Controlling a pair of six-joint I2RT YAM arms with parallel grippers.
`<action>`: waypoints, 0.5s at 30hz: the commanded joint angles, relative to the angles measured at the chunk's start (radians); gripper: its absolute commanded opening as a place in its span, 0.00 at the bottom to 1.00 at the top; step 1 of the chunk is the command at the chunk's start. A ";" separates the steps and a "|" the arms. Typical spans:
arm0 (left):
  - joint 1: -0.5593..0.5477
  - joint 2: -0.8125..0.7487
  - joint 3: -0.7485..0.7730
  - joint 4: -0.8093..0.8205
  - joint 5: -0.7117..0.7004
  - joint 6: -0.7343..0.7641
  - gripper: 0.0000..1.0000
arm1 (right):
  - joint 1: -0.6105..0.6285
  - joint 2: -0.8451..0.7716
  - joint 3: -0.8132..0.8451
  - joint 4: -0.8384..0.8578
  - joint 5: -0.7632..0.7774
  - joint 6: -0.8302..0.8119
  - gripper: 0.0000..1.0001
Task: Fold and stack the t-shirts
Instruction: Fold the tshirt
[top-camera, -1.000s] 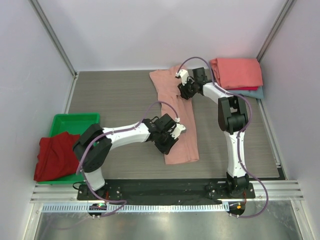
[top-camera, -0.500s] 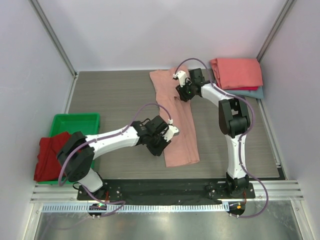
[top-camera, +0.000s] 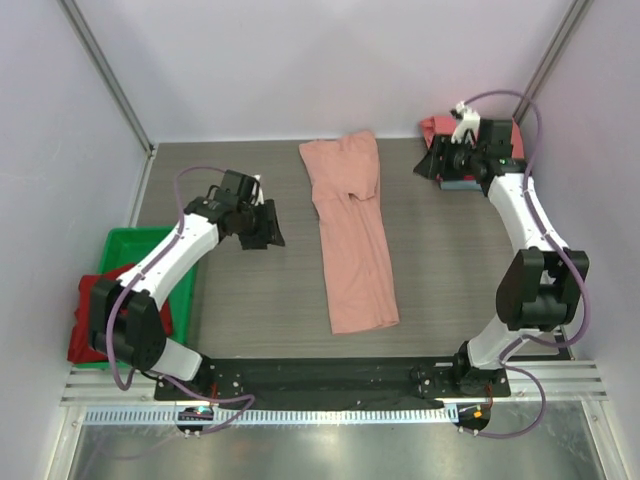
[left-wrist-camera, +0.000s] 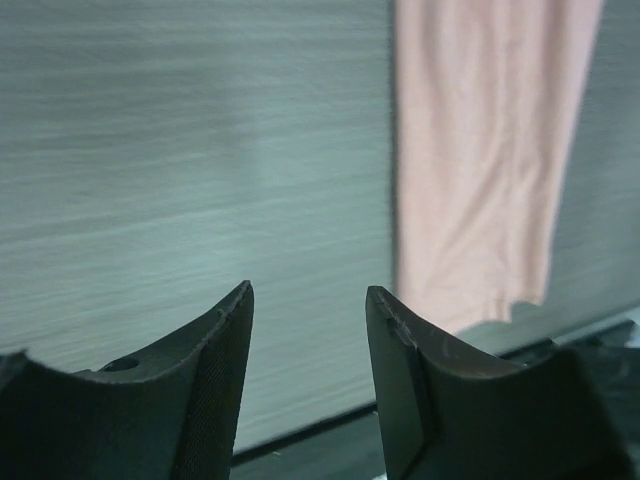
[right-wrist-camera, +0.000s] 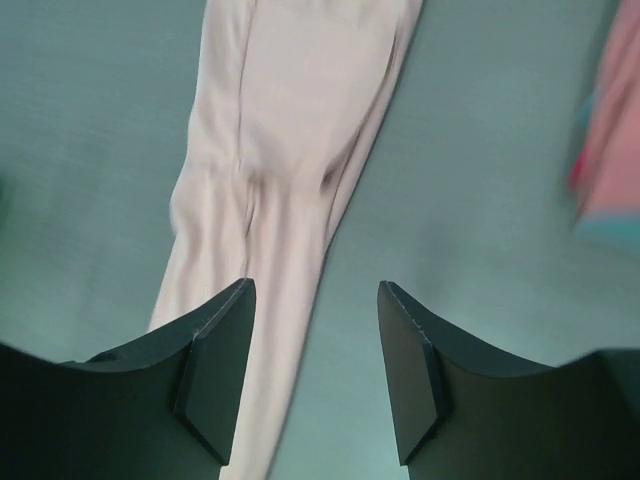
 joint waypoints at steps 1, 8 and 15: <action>-0.055 0.021 -0.032 0.031 0.144 -0.140 0.51 | 0.035 -0.004 -0.165 -0.261 -0.238 0.137 0.58; -0.107 0.059 -0.190 0.154 0.294 -0.269 0.53 | 0.033 -0.148 -0.487 -0.422 -0.308 0.116 0.58; -0.291 0.088 -0.277 0.320 0.293 -0.327 0.51 | 0.033 -0.254 -0.625 -0.583 -0.253 0.108 0.57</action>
